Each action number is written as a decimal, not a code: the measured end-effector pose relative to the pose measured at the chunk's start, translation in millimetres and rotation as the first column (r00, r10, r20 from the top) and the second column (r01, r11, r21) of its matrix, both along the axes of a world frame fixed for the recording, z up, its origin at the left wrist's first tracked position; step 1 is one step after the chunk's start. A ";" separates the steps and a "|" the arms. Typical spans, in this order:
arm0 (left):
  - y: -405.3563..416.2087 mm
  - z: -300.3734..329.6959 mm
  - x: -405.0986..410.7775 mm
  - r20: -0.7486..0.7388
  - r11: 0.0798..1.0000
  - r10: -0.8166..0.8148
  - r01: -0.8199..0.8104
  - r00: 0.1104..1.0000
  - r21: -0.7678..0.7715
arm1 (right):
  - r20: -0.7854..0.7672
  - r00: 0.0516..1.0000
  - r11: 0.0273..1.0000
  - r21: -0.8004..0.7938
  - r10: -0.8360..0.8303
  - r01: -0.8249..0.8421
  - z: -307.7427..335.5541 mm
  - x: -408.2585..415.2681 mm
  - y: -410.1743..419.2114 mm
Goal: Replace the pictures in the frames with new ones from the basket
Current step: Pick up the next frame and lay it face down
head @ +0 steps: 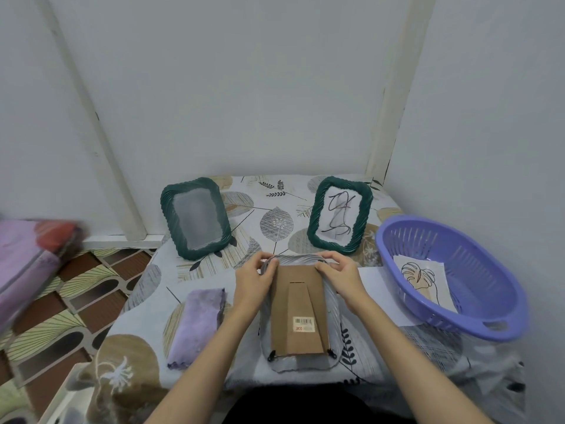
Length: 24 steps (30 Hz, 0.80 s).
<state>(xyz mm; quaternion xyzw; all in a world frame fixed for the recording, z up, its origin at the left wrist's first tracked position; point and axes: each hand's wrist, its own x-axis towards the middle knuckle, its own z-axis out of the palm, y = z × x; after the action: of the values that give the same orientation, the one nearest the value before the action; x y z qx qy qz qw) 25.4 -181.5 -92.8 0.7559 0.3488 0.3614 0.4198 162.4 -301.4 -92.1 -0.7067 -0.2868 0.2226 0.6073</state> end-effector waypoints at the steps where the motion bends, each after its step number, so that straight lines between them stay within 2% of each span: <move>1: 1.2 -1.0 1.5 -0.003 1.000 0.007 -0.007 1.000 -0.014 | 0.022 1.000 1.000 -0.007 -0.014 0.015 -2.7 1.1 2.9; 3: 6.0 -5.7 3.3 -0.043 0.999 -0.030 0.028 0.999 -0.046 | 0.038 0.997 0.997 -0.037 -0.061 0.063 -8.5 3.8 8.0; 7: 12.0 -17.7 -2.6 -0.232 0.960 -0.254 0.215 0.939 -0.180 | -0.015 0.997 0.982 -0.177 -0.075 0.071 -17.2 5.6 11.4; 11: 16.7 -29.5 -0.7 -0.398 0.965 -0.260 0.246 0.880 -0.087 | 0.122 0.992 0.950 -0.305 -0.022 0.059 -24.4 3.7 13.6; 14: 14.6 -35.1 -0.5 -0.444 0.965 -0.250 0.257 0.861 -0.045 | 0.134 0.990 0.945 -0.327 0.031 0.015 -29.1 0.9 9.5; 17: 11.7 -37.2 -12.2 -0.443 0.960 -0.259 0.278 0.858 -0.024 | 0.136 0.984 0.949 -0.310 0.112 -0.065 -27.9 -3.5 -5.5; 19: 8.5 -34.6 -24.6 -0.461 0.942 -0.312 0.333 0.831 -0.037 | 0.229 0.950 0.921 -0.372 0.211 -0.115 -20.6 -6.5 -22.2; 21: 1.1 -28.5 -37.3 -0.518 0.905 -0.386 0.421 0.763 -0.055 | 0.240 0.907 0.873 -0.437 0.346 -0.218 -14.2 -11.0 -41.8; 24: -11.5 -22.0 -52.1 -0.641 0.844 -0.456 0.528 0.618 -0.092 | 0.174 0.836 0.734 -0.592 0.520 -0.333 -6.4 -23.3 -68.2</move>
<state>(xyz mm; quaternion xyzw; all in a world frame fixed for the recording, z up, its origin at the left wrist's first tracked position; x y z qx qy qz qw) -26.8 -192.9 -114.7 0.9196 0.2302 -0.0298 0.3170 139.1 -369.6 -98.4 -0.7883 -0.4657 0.3081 0.2583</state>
